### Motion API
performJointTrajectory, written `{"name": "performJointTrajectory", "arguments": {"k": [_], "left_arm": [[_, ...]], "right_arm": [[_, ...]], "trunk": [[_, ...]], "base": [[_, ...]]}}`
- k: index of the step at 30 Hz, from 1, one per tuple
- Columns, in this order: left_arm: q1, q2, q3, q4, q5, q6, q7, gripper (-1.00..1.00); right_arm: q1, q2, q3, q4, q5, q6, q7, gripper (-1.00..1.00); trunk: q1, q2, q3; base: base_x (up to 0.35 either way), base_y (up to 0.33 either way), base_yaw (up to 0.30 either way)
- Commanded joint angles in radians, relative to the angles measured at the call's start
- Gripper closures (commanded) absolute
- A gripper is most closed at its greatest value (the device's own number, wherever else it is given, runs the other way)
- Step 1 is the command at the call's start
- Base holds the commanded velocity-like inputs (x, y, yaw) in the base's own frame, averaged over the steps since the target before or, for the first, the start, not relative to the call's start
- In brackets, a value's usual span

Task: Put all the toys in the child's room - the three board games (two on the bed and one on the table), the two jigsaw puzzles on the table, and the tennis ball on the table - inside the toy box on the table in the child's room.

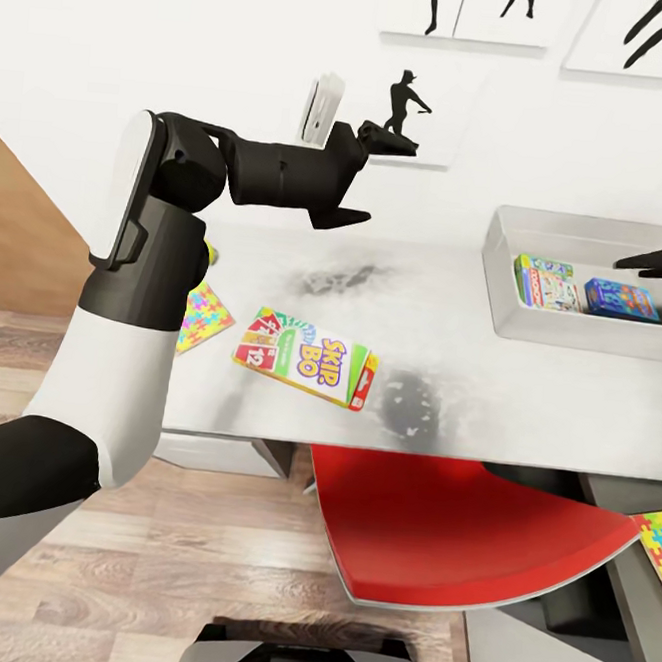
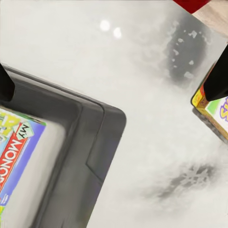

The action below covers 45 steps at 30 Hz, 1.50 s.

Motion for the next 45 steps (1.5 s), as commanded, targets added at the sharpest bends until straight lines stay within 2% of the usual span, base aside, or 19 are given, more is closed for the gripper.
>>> {"name": "performJointTrajectory", "arguments": {"k": [1, 11, 16, 27, 37, 45], "left_arm": [[-0.001, -0.001, 0.001, 0.000, 0.009, 0.001, 0.010, -1.00], [0.016, 0.002, 0.000, -0.013, 0.008, 0.001, 0.017, -1.00], [0.048, 0.017, 0.000, -0.030, 0.007, 0.002, 0.020, -1.00], [0.109, 0.037, 0.002, -0.050, 0.006, 0.002, 0.020, -1.00], [0.163, 0.078, 0.002, -0.085, 0.006, 0.002, 0.021, -1.00], [0.203, 0.113, 0.006, -0.121, 0.007, 0.002, 0.020, -1.00]], "right_arm": [[-0.003, -0.001, 0.006, 0.000, -0.004, 0.004, 0.001, -1.00], [0.053, 0.015, 0.006, -0.042, -0.007, 0.006, 0.001, -1.00], [0.080, 0.039, 0.006, -0.053, -0.007, 0.007, -0.006, -1.00], [0.096, 0.059, 0.005, -0.058, -0.013, 0.007, -0.052, -1.00], [0.101, 0.066, 0.005, -0.060, -0.021, 0.007, -0.072, -1.00], [0.107, 0.069, 0.005, -0.060, -0.022, 0.007, -0.078, -1.00]], "trunk": [[0.000, -0.001, 0.001], [0.000, -0.001, 0.017], [0.000, -0.001, 0.025], [0.000, -0.001, 0.043], [0.000, -0.001, 0.059], [0.000, -0.001, 0.072]], "base": [[0.000, 0.000, 0.000], [0.000, 0.000, 0.000], [0.000, 0.000, 0.000], [0.000, 0.000, 0.000], [0.000, 0.032, 0.000], [0.000, 0.191, 0.000]]}}
